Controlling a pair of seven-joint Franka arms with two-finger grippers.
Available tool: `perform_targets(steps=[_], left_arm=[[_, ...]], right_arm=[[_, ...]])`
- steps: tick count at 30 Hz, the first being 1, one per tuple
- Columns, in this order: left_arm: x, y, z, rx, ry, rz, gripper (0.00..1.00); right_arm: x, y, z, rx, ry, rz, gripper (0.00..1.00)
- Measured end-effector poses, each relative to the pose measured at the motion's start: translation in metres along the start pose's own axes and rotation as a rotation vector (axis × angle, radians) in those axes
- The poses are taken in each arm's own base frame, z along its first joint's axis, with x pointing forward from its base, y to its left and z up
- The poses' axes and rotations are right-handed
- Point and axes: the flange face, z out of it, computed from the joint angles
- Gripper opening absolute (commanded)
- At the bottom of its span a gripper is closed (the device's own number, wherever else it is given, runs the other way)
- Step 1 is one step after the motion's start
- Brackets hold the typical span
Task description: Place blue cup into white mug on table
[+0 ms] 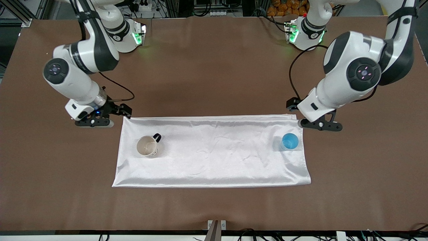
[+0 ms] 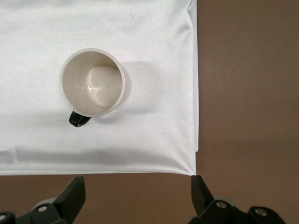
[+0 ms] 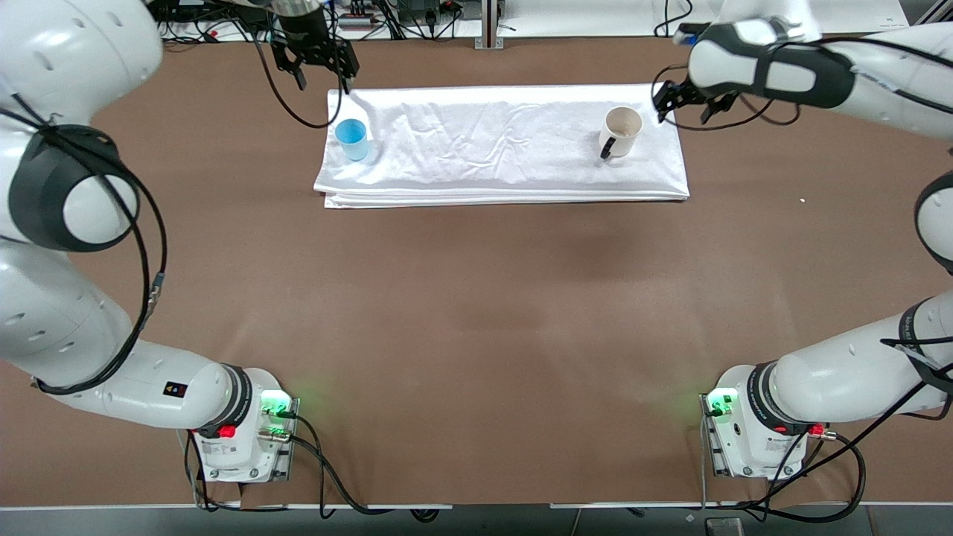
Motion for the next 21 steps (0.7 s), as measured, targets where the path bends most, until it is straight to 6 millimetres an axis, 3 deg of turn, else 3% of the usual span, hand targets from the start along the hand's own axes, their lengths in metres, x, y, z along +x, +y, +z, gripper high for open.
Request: perform_targets(steps=[6,11,21], left_arm=[[0.016,0.004,0.034,0.012,-0.008,0.010,1.00],[0.031,0.006,0.065,0.007,-0.010,0.012,1.00],[0.053,0.003,0.123,0.070,-0.017,0.041,1.00]], right_arm=[[0.003,-0.026,0.038,0.016,0.027,0.068,1.00],[0.006,-0.032,0.062,0.026,0.033,0.140,1.00],[0.015,-0.041,0.079,0.073,0.006,0.237,1.00]])
